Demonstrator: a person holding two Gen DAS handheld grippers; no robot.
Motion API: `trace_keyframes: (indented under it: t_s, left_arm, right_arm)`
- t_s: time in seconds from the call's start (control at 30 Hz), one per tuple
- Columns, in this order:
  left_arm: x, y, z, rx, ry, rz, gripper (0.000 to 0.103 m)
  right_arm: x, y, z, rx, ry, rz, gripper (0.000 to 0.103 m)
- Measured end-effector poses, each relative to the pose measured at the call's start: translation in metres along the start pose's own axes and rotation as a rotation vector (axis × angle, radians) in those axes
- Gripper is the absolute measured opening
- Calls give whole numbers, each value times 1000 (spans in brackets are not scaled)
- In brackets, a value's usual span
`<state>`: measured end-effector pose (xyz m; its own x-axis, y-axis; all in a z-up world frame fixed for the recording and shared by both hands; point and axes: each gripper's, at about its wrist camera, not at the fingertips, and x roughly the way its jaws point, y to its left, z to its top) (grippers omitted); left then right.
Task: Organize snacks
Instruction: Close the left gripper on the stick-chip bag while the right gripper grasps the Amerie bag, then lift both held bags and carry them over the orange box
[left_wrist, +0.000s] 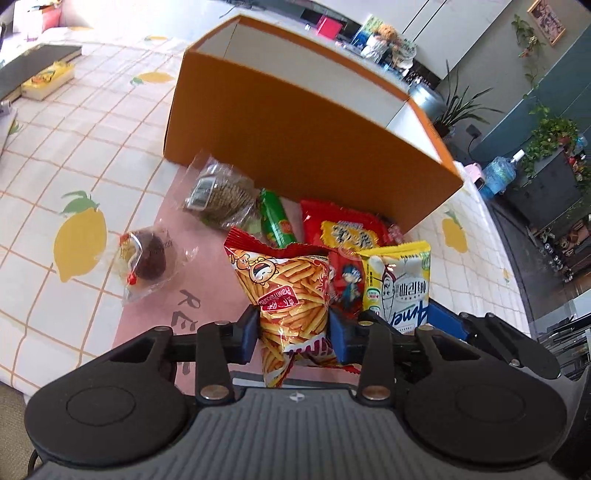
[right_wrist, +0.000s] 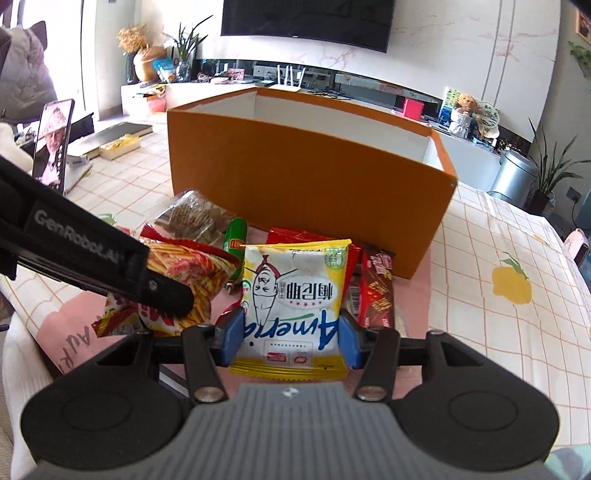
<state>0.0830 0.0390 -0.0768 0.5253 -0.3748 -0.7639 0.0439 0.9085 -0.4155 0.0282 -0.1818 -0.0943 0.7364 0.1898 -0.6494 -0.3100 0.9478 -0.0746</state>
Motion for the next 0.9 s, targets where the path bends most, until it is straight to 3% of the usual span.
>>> trace_keyframes:
  t_s: [0.47, 0.9]
  left_arm:
    - [-45, -34, 15, 108, -138, 27, 43]
    - [-70, -62, 62, 200, -249, 30, 42]
  right_arm:
    - [-56, -26, 26, 107, -89, -21, 51]
    - [-75, -42, 78, 55, -165, -21, 51]
